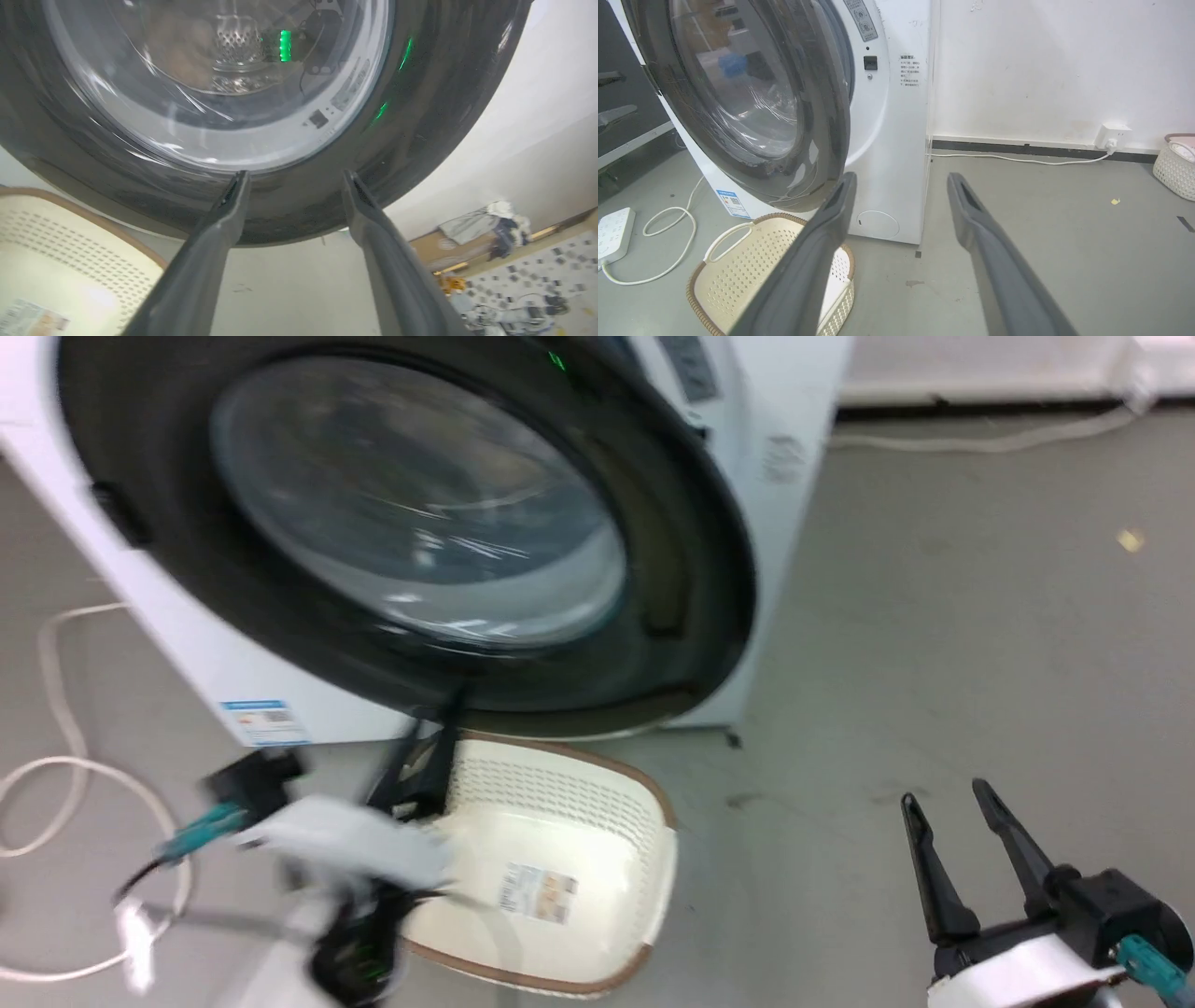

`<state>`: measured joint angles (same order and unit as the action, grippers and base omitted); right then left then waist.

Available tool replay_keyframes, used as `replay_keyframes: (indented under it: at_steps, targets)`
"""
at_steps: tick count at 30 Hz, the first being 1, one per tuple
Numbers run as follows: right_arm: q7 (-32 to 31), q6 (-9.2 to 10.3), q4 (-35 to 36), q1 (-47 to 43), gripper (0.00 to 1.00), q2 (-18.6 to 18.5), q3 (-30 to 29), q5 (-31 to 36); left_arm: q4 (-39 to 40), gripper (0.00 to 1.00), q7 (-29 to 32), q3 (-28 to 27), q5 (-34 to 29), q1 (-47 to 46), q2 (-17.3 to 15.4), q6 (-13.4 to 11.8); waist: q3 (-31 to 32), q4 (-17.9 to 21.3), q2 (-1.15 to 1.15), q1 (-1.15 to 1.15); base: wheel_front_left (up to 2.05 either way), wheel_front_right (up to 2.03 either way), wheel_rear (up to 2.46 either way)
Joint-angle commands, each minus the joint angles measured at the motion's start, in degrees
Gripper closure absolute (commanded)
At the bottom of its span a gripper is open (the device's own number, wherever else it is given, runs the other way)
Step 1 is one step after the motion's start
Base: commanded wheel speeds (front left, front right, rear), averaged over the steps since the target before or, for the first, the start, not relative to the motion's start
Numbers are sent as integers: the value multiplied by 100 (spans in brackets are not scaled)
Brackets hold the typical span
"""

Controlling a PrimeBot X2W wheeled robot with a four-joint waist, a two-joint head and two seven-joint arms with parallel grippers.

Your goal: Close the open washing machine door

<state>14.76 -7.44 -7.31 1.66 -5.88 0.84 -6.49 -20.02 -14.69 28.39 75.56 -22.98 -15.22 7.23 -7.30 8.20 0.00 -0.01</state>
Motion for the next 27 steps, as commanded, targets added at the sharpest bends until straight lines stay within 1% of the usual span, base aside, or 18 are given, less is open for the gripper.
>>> replay_keyframes:
  at_steps: [1, 4, 5, 6, 7, 8, 13, 15, 16, 18, 21, 25, 26, 27]
  targets:
    - [24, -5, 57, -75, 0, -27, -8, -11, 81, 0, -26, -234, -556, 202, -136, 23, 342, -400, 0, 1, 0, 0, 0]
    - [24, -5, 116, -151, 0, -45, 42, 5, 389, 0, -28, -853, -1910, 713, -186, -124, 509, -635, 0, 1, 0, 0, 0]
    - [24, -5, 149, -199, 0, -61, 65, 15, 645, 0, -29, -1179, -2659, 1056, -131, -241, 596, -780, 0, 1, 0, 0, 0]
    - [24, -5, 149, -199, 0, -61, 65, 15, 645, 0, -29, -1179, -2659, 1056, -131, -241, 596, -780, 0, 1, 0, 0, 0]
    - [24, -5, 184, -241, 0, -70, 86, 9, 866, 0, -29, -1396, -3354, 1366, -94, -325, 676, -907, 0, 1, 0, 0, 0]
    - [24, -5, 184, -241, 0, -70, 86, 9, 866, 0, -29, -1396, -3354, 1366, -94, -325, 676, -907, 0, 1, 0, 0, 0]
    - [24, -5, 229, -342, 0, -89, 144, 17, 1334, 0, -29, -1760, -4711, 1992, 63, -487, 773, -1128, 0, 1, 0, 0, 0]
    - [24, -5, 228, -377, 0, -84, 166, 24, 1489, 0, -30, -1934, -5065, 2187, 198, -576, 788, -1185, 0, 1, 0, 0, 0]
    - [24, -5, 200, -426, 0, -67, 213, 17, 1711, 0, -30, -2104, -5586, 2455, 370, -658, 801, -1240, 0, 1, 0, 0, 0]
    - [24, -5, 178, -449, 0, -59, 242, 21, 1833, 0, -30, -2144, -5996, 2586, 403, -716, 801, -1262, 0, 1, 0, 0, 0]
    - [24, -5, 96, -479, 0, -57, 269, 30, 1953, 0, -30, -2164, -6463, 2736, 479, -745, 791, -1290, 0, 1, 0, 0, 0]
    - [24, -5, 67, -484, 0, -27, 296, 39, 1882, 0, -30, -2120, -6792, 2835, 554, -711, 758, -1311, 0, 1, 0, 0, 0]
    - [24, -5, 81, -478, 57, -21, 333, 20, 1871, 0, -30, -2124, -6831, 2836, 573, -699, 735, -1315, 0, 1, 0, 0, 0]
    - [24, -5, 123, -455, 100, -37, 369, 20, 1859, 0, -30, -2125, -6868, 2831, 587, -684, 701, -1322, 0, 1, 0, 0, 0]
